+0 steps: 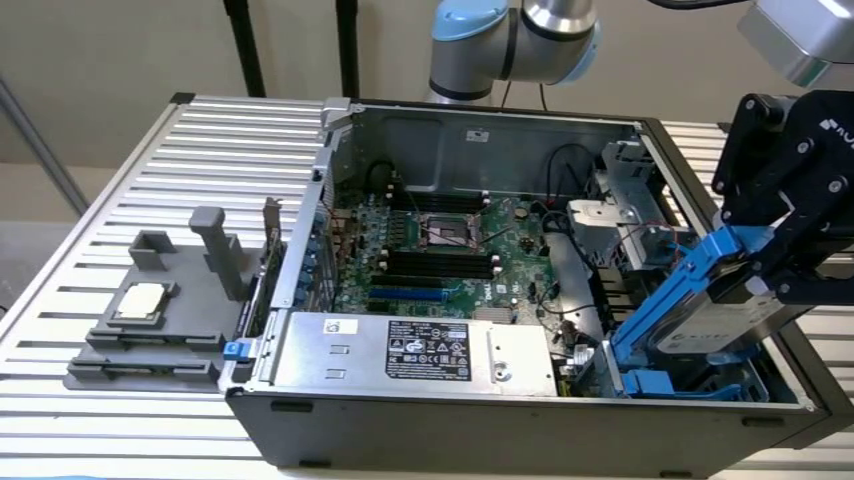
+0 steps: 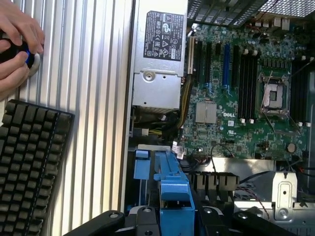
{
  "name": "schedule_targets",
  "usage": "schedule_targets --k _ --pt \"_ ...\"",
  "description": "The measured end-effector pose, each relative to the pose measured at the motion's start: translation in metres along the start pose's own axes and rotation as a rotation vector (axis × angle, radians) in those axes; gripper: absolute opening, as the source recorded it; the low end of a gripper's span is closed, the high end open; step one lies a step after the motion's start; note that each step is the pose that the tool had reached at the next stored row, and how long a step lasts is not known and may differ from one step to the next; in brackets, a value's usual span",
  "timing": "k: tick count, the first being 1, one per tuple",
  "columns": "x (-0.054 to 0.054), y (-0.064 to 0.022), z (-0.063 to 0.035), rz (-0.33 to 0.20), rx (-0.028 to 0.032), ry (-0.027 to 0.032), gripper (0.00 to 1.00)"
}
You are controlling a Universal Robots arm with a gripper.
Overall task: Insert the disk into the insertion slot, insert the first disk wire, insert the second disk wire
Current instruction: 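Insert the disk into the insertion slot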
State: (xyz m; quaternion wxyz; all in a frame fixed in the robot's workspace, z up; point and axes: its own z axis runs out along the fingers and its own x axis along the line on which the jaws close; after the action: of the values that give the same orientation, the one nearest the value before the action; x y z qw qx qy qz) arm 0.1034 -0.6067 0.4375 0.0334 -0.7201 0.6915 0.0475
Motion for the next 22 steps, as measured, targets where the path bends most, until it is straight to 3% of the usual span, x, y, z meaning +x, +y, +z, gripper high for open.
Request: schedule_targets --k 9,17,22 --pt "0.002 -0.0012 0.0072 0.000 -0.0005 -0.0002 0.32" --pt "0.003 -0.0053 0.0138 -0.002 -0.0065 -0.0085 0.32" --pt "0.003 -0.0054 0.0184 -0.010 -0.0086 -0.0092 0.32"
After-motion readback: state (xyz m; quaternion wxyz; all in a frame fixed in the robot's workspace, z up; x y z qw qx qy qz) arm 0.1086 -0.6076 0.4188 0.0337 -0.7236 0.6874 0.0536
